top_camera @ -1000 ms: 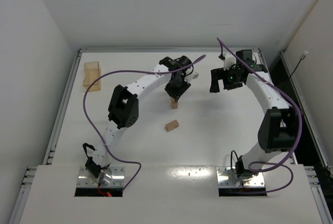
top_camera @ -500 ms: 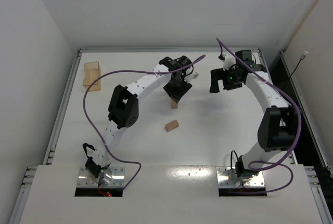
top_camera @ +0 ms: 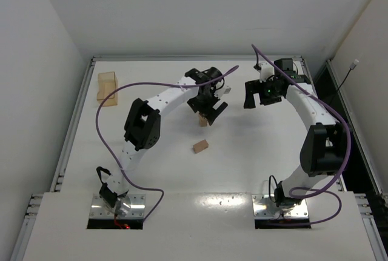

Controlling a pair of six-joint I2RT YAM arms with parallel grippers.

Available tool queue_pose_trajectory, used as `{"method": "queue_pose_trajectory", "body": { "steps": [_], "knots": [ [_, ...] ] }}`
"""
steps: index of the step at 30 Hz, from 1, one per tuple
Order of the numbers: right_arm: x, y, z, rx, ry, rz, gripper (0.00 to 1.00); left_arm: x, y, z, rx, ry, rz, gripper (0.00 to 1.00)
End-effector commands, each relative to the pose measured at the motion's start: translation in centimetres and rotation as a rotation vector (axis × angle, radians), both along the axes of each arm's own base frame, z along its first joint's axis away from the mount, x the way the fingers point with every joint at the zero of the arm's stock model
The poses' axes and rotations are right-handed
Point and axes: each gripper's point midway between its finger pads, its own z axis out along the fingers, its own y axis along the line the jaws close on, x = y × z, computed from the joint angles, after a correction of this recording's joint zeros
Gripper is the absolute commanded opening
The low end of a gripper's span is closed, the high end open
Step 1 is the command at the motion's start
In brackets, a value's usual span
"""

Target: Build the wood block tower

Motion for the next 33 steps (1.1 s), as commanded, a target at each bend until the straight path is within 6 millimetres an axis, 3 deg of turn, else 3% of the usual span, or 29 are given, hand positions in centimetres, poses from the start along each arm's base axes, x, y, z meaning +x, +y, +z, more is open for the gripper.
{"method": "queue_pose_trajectory", "body": {
  "steps": [1, 3, 4, 7, 8, 11, 12, 14, 15, 17, 18, 19, 21, 22, 23, 25, 27, 33],
  "knots": [
    [0.3, 0.5, 0.9, 0.029, -0.036, 0.045, 0.96, 0.3, -1.0, 7.9, -0.176, -0.121, 0.003, 0.94],
    [0.1, 0.5, 1.3, 0.024, -0.068, 0.053, 0.96, 0.2, -0.3, 9.4, -0.212, -0.152, 0.034, 0.94],
    [-0.3, 0.8, 1.9, 0.02, -0.098, 0.069, 0.96, 0.3, -0.5, 13.5, -0.299, -0.247, 0.042, 0.94],
    [-2.0, 1.9, 1.4, 0.049, -0.11, 0.153, 0.96, 0.3, 1.3, 17.1, -0.368, -0.317, 0.135, 0.97],
    [-3.1, 2.4, 1.2, 0.07, -0.112, 0.189, 0.96, 0.6, 2.8, 19.3, -0.37, -0.385, 0.186, 0.97],
    [-5.8, 4.6, 1.7, 0.12, -0.142, 0.377, 0.98, 1.4, 6.9, 22.0, -0.37, -0.478, 0.322, 0.98],
    [-7.2, 6.1, 1.6, 0.132, -0.147, 0.502, 0.98, 2.3, 9.3, 21.5, -0.337, -0.487, 0.381, 0.99],
    [-8.9, 8.1, 2.1, 0.172, -0.171, 0.657, 0.98, 3.3, 12.3, 21.2, -0.324, -0.496, 0.479, 0.99],
    [-10.2, 8.7, 1.9, 0.18, -0.155, 0.727, 0.98, 3.6, 13.5, 20.0, -0.314, -0.462, 0.5, 0.99],
    [-11.1, 10.9, 2.5, 0.159, -0.244, 0.936, 0.99, 4.8, 17.6, 18.7, -0.306, -0.429, 0.596, 0.99],
    [-11.7, 11.7, 2.0, 0.161, -0.249, 1.006, 0.99, 4.8, 18.3, 17.9, -0.322, -0.392, 0.605, 0.99],
    [-12.3, 13.1, 1.9, 0.139, -0.292, 1.148, 0.99, 5.0, 20.5, 16.7, -0.309, -0.364, 0.655, 0.99],
    [-13.1, 14.9, 0.7, 0.083, -0.302, 1.331, 0.97, 4.9, 22.8, 15.2, -0.31, -0.321, 0.705, 0.99],
    [-13.6, 15.6, 1.2, 0.077, -0.327, 1.394, 0.96, 5.1, 23.4, 15.2, -0.308, -0.323, 0.72, 0.99],
    [-13.7, 16.0, -0.3, 0.057, -0.28, 1.443, 0.95, 5.2, 23.9, 15.3, -0.313, -0.321, 0.729, 0.99],
    [-14.1, 17.7, -1.0, 0.028, -0.271, 1.543, 0.93, 4.8, 24.3, 14.7, -0.295, -0.307, 0.729, 0.99],
    [-13.7, 18.2, -3.2, -0.047, -0.236, 1.6, 0.9, 5.0, 25.0, 14.3, -0.29, -0.299, 0.737, 0.99],
    [-11.3, 20.8, -5.7, -0.164, -0.246, 1.649, 0.81, 5.0, 25.8, 14.1, -0.284, -0.285, 0.746, 0.99]
  ]
}}
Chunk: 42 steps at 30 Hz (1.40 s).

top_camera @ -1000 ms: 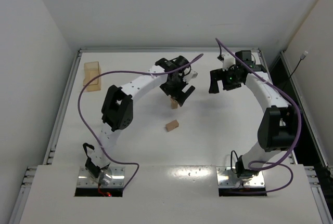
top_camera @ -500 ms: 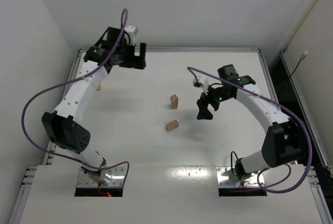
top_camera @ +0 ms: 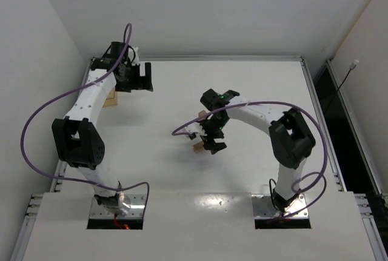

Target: Build the wood block tower

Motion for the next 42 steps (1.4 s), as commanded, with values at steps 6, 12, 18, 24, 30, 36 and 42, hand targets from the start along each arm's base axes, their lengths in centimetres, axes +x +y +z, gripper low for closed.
{"method": "queue_pose_trajectory", "body": {
  "steps": [6, 12, 18, 24, 30, 36, 42],
  "knots": [
    [4.6, 2.2, -1.4, -0.031, -0.135, 0.0, 0.69, 1.0, 0.3, 1.2, -0.056, -0.023, -0.015, 0.99],
    [4.9, 2.6, -2.2, -0.074, -0.11, 0.01, 0.65, 1.4, 1.0, 0.8, -0.063, -0.008, 0.0, 0.99],
    [5.1, 3.1, -2.7, -0.091, -0.108, 0.021, 0.64, 1.7, 1.6, -0.4, -0.077, 0.023, 0.012, 0.99],
    [4.2, 3.4, -3.2, -0.118, -0.106, 0.05, 0.61, 2.0, 1.8, -0.4, -0.089, 0.023, 0.015, 0.99],
    [3.1, 3.1, -3.7, -0.145, -0.089, 0.07, 0.6, 2.2, 1.7, -0.4, -0.096, 0.023, 0.009, 0.99],
    [2.5, 2.7, -4.3, -0.19, -0.09, 0.068, 0.59, 2.4, 1.5, -0.4, -0.104, 0.023, 0.004, 0.99],
    [2.8, 1.9, -5.7, -0.255, -0.082, 0.037, 0.57, 2.4, 1.5, -0.4, -0.104, 0.023, 0.004, 0.99]
  ]
}}
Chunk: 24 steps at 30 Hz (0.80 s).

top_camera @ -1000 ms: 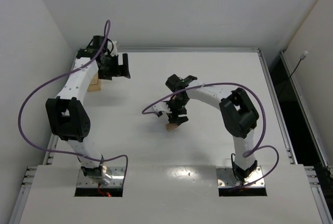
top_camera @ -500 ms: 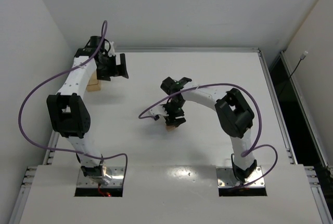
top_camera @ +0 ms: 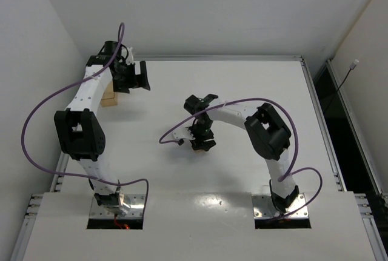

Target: Build the wood block tower

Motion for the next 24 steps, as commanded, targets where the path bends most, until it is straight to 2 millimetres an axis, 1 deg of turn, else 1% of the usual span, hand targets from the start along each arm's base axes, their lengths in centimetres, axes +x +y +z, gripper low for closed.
{"method": "queue_pose_trajectory", "body": {
  "steps": [1, 3, 5, 6, 7, 9, 10, 12, 14, 16, 17, 18, 19, 20, 21, 22, 23, 24],
  "knots": [
    [-0.1, -0.3, -0.6, -0.036, 0.005, -0.012, 0.57, 1.0, 0.0, 0.9, -0.013, -0.034, -0.009, 0.99],
    [-0.2, -0.4, -0.9, -0.044, 0.014, -0.022, 0.57, 1.2, 0.0, 1.3, -0.013, -0.043, -0.01, 0.99],
    [0.1, -0.3, -0.9, -0.044, 0.001, -0.022, 0.53, 1.3, 0.0, 0.9, -0.013, -0.034, -0.009, 0.99],
    [0.0, -0.3, -0.9, -0.047, 0.004, -0.033, 0.49, 1.3, 0.0, 0.9, -0.013, -0.034, -0.009, 0.99],
    [0.0, -0.3, -0.9, -0.047, 0.004, -0.033, 0.39, 1.3, 0.0, 0.9, -0.013, -0.034, -0.009, 0.99],
    [0.0, -0.3, -1.2, -0.051, 0.009, -0.054, 0.25, 1.3, 0.0, 0.9, -0.013, -0.034, -0.009, 0.99],
    [0.0, -0.3, -1.2, -0.051, 0.009, -0.054, 0.12, 1.3, 0.0, 0.9, -0.013, -0.034, -0.009, 0.99],
    [0.3, -0.2, -1.0, -0.053, -0.001, -0.065, 0.02, 1.2, -0.2, 0.9, -0.021, -0.034, -0.014, 0.99],
    [0.5, 0.0, -0.2, -0.039, -0.014, -0.076, 0.0, 1.2, -0.2, 0.9, -0.021, -0.034, -0.015, 0.99],
    [0.4, 0.2, 1.1, -0.017, -0.018, -0.075, 0.0, 1.0, -0.3, 0.6, -0.029, -0.023, -0.019, 0.99],
    [0.1, 0.6, 2.7, 0.018, -0.011, -0.085, 0.0, 0.7, -0.3, 0.5, -0.024, -0.023, -0.027, 0.99],
    [0.0, 0.8, 3.6, 0.036, -0.011, -0.084, 0.0, 0.6, -0.3, 1.2, -0.024, -0.038, -0.027, 0.99],
    [-0.2, 1.4, 4.9, 0.067, -0.003, -0.092, 0.0, 0.3, -0.3, 1.1, -0.024, -0.033, -0.027, 0.99],
    [-0.3, 1.6, 6.5, 0.091, -0.007, -0.105, 0.0, 0.2, -0.1, 1.8, -0.015, -0.053, -0.021, 0.99],
    [-0.6, 1.7, 7.0, 0.095, 0.01, -0.112, 0.0, 0.1, -0.3, 1.8, -0.005, -0.059, -0.024, 0.99],
    [-1.2, 1.9, 8.9, 0.104, 0.021, -0.116, 0.0, -0.2, -0.3, 1.8, -0.005, -0.058, -0.024, 0.99],
    [-1.6, 2.0, 9.6, 0.109, 0.042, -0.123, 0.0, -0.1, -0.3, 2.3, -0.004, -0.076, -0.024, 0.99],
    [-1.7, 1.9, 10.7, 0.113, 0.039, -0.123, 0.0, -0.4, -0.7, 1.8, -0.005, -0.062, -0.033, 0.99]
  ]
}}
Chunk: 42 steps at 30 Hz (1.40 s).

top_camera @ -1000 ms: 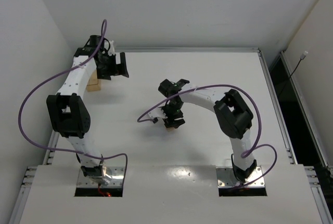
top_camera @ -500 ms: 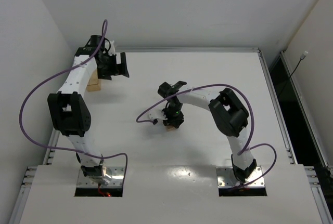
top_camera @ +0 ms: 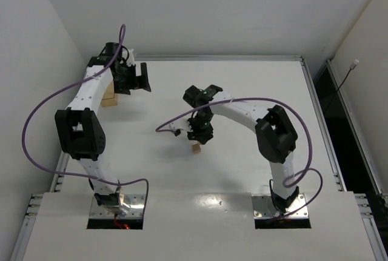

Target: Build the wood block tower

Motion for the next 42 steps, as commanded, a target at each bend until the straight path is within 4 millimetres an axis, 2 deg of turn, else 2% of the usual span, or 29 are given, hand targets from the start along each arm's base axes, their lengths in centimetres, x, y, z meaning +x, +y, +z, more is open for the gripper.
{"method": "queue_pose_trajectory", "body": {
  "steps": [1, 3, 4, 8, 11, 12, 14, 15, 21, 22, 23, 24, 25, 26, 30, 36, 42],
  "knots": [
    [-1.7, 1.4, 8.3, 0.108, 0.022, -0.029, 0.0, -0.8, -0.4, 2.6, 0.004, -0.078, -0.021, 0.99],
    [-2.2, 1.1, 9.3, 0.094, 0.052, -0.049, 0.0, -0.9, -0.2, 2.8, 0.011, -0.09, -0.016, 0.99],
    [-2.4, 1.0, 10.5, 0.09, 0.056, -0.049, 0.0, -1.0, -0.2, 3.2, 0.011, -0.101, -0.016, 0.99],
    [-1.0, 0.0, 10.9, 0.016, 0.043, -0.208, 0.0, -1.2, -0.2, 4.0, 0.016, -0.123, -0.023, 0.99],
    [1.7, -0.7, 9.7, -0.045, 0.002, -0.361, 0.0, -1.1, 0.1, 3.9, 0.033, -0.123, -0.012, 0.99],
    [2.6, -0.4, 10.0, -0.031, -0.005, -0.39, 0.0, -0.7, 0.1, 4.4, 0.032, -0.142, -0.011, 0.99],
    [3.6, -0.1, 9.3, -0.021, 0.013, -0.456, 0.0, -0.5, 0.1, 4.8, 0.032, -0.154, -0.011, 0.99],
    [4.5, -0.6, 9.0, -0.033, -0.014, -0.488, 0.0, -0.5, 0.1, 4.8, 0.032, -0.154, -0.011, 0.99],
    [8.3, -0.9, 9.8, 0.026, -0.071, -0.604, 0.0, -0.3, 0.3, 5.2, 0.041, -0.165, -0.005, 0.99],
    [8.9, -1.2, 9.1, 0.007, -0.072, -0.616, 0.0, -0.5, 0.5, 4.8, 0.049, -0.156, 0.0, 0.99],
    [8.8, -1.2, 9.1, 0.006, -0.068, -0.627, 0.0, -0.3, 0.5, 4.9, 0.049, -0.165, 0.001, 0.99],
    [9.7, -1.3, 9.0, 0.012, -0.086, -0.639, 0.0, -0.3, 0.5, 5.0, 0.049, -0.165, 0.001, 0.99],
    [10.0, -1.2, 9.4, 0.018, -0.099, -0.652, 0.0, -0.2, 0.5, 4.6, 0.049, -0.156, 0.0, 0.99],
    [10.3, -1.5, 8.9, 0.008, -0.092, -0.661, 0.0, -0.3, 0.5, 4.2, 0.049, -0.146, 0.0, 0.99],
    [11.4, -1.1, 8.6, 0.012, -0.111, -0.699, 0.0, -0.1, 0.5, 4.4, 0.049, -0.156, 0.0, 0.99],
    [13.5, -1.0, 9.6, 0.019, -0.212, -0.797, 0.0, 0.0, 0.6, 3.9, 0.056, -0.146, 0.006, 0.99],
    [13.8, -0.3, 10.0, 0.012, -0.271, -0.858, 0.0, 0.1, 0.6, 3.6, 0.056, -0.137, 0.005, 0.99]
  ]
}}
